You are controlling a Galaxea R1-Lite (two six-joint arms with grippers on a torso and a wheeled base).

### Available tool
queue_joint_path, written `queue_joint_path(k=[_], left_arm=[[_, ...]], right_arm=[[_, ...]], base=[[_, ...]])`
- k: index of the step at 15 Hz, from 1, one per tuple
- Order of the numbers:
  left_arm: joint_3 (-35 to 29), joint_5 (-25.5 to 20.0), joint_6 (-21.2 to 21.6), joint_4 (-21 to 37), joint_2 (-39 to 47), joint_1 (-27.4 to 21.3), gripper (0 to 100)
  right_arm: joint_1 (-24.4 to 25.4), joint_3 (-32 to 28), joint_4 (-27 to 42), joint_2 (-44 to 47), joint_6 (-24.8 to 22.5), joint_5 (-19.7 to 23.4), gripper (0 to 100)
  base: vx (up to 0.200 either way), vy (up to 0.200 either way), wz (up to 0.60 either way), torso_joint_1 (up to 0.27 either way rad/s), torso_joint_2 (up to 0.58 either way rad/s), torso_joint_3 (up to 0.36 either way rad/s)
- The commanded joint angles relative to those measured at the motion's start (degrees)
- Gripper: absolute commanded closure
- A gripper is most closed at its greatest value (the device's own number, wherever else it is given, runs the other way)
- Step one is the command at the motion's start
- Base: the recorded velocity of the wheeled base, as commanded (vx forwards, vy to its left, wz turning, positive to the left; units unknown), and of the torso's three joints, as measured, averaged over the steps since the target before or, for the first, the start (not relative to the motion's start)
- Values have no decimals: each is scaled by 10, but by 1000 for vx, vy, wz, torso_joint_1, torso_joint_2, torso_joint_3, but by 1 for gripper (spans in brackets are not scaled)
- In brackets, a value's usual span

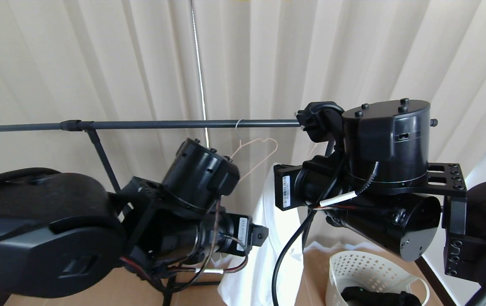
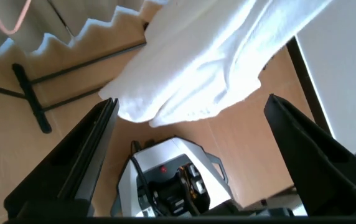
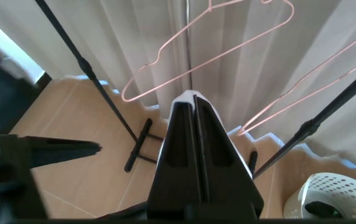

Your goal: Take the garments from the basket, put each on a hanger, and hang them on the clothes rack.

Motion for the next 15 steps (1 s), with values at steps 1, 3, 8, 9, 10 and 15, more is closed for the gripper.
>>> queue_joint_path(k=[1,3,8,9,10,15], left_arm=[[-58,42,-27,0,76,-22,0],[-71,51,-39,-1,88,-32,0],[-95,64,-61,0,104,-32,0],[-94,84,-62,2,104,-32,0],[-93,103,-62,3,108,-31,0],[-71,162,-62,4,113,-28,0]], right_arm=[[1,1,0,-1,0,-1,100],[1,3,0,-1,1,-1,100],[1,3,0,-2,1,-3,100],[1,3,0,-3,0,-3,100],[0,3,0,-5,0,-3,100],[-14,1,1,-15,-1,-4,100]], base=[[0,0,0,0,0,0],[0,0,0,0,0,0],[0,0,0,0,0,0],[0,0,0,0,0,0],[0,0,0,0,0,0],[0,0,0,0,0,0]])
